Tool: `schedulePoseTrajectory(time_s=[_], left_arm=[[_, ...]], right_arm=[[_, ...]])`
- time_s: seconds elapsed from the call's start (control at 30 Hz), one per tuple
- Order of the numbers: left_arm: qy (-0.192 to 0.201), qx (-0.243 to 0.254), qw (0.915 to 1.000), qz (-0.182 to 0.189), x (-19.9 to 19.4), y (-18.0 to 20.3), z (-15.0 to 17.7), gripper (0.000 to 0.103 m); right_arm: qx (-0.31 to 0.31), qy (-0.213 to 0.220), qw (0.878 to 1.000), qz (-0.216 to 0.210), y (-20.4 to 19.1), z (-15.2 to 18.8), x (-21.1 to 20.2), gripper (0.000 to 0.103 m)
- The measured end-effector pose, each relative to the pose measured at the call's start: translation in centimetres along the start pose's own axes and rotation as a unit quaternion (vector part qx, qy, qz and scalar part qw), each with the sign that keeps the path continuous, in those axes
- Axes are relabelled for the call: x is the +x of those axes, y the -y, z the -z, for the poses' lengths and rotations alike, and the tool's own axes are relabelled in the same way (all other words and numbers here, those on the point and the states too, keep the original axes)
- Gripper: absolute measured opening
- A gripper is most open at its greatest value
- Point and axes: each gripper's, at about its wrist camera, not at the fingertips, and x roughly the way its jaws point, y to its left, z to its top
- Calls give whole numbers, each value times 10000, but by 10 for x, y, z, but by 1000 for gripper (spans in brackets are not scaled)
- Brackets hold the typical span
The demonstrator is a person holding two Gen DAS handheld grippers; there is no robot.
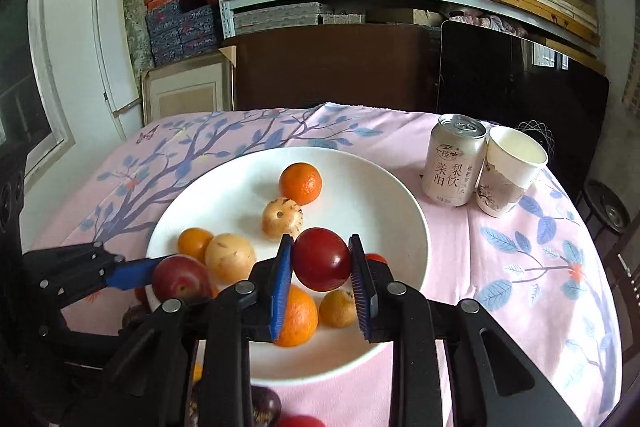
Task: Organize fruits
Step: 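Grasp a red plum with each tool and release both onto the plate, then grasp a dark brown fruit with the left tool while the right grasps a red plum, release on plate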
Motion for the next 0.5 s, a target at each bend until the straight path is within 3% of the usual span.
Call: schedulePoseTrajectory(time_s=[0.03,0.07,0.17,0.33,0.5], left_arm=[[121,45,9995,-298,-5,-3,1,99],[329,93,9980,-529,-13,-6,2,98],[429,103,9967,-680,-33,-19,6,98],[213,-151,9977,-627,-54,-46,32,98],[-171,434,9942,-967,-39,-46,64,98]], right_arm=[[31,17,10000,13,3,-1,2,82],[135,97,9998,58,8,0,1,99],[336,290,9989,137,21,4,-10,99],[13,-287,9992,266,27,34,-24,99],[-365,-697,9960,432,25,69,-24,99]])
